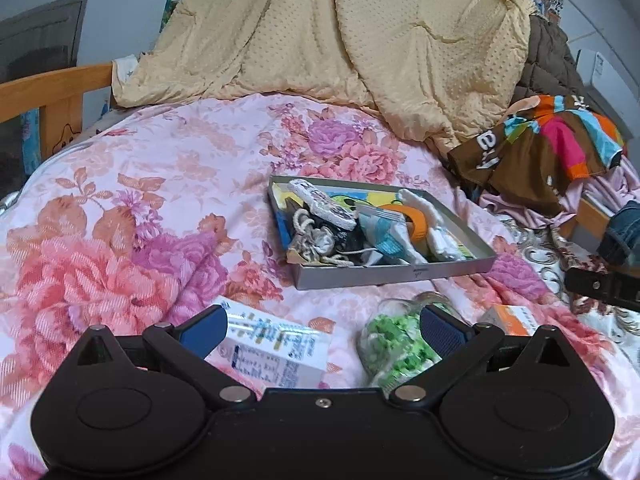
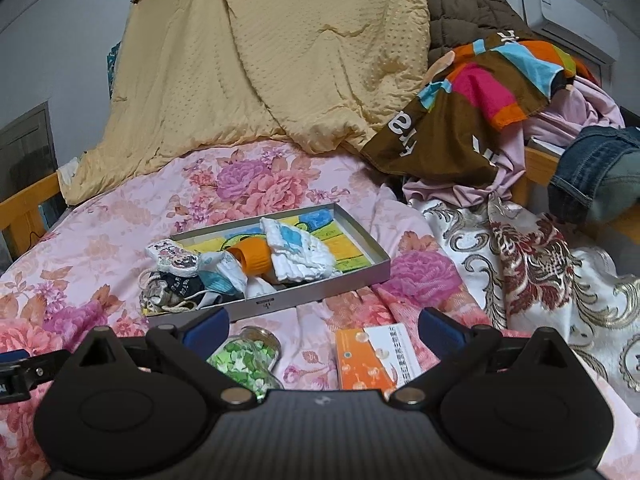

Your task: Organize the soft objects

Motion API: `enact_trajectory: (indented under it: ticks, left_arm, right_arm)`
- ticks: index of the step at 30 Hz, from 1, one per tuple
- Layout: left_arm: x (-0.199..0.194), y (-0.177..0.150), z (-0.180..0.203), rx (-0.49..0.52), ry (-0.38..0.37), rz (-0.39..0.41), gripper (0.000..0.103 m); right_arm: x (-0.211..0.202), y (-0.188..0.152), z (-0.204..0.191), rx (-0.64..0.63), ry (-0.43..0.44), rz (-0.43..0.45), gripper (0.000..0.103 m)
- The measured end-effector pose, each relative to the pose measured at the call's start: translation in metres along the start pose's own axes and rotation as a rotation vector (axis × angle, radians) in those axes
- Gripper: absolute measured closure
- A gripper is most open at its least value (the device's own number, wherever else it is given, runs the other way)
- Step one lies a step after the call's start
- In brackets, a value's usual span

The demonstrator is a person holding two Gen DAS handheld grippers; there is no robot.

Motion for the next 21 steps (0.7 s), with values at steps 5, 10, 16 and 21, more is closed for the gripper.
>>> enact_trajectory:
  ticks: [5,10,16,21]
  left_arm:
    - [-0.016,-0.006,0.005,0.006,-0.008,0.004,0.001]
    - [-0.029,-0.011,0.005,-0.001,0.009,0.011,0.001]
    - [-0.042,-0.018,0.005,0.009,0.026,0.019,0.001]
    - [-0.052,-0.021,0.004,0.017,0.036,0.028,0.001]
  right_arm:
    - [-0.006,-0.006,0.005,0.027,-0.013,-0.015,0.000]
    - [-0.014,-0.011,0.008,0.064,0.001,-0.031,0.000]
    - [-0.030,-0.020,0.002,0.037,0.008,-0.021,0.000]
    - [-0.043,-0.026,-0.005,0.015,0.020,-0.011,0.000]
Point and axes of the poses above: each gripper's, at about its wrist camera, not at the fingertips, and x roughly the way its jaws point, z to its right, y to its top, the point moved 5 cm from there along x, roughly the way its jaws point, and after that the axes turned 9 degrees about -y, right-handed, at the moved point
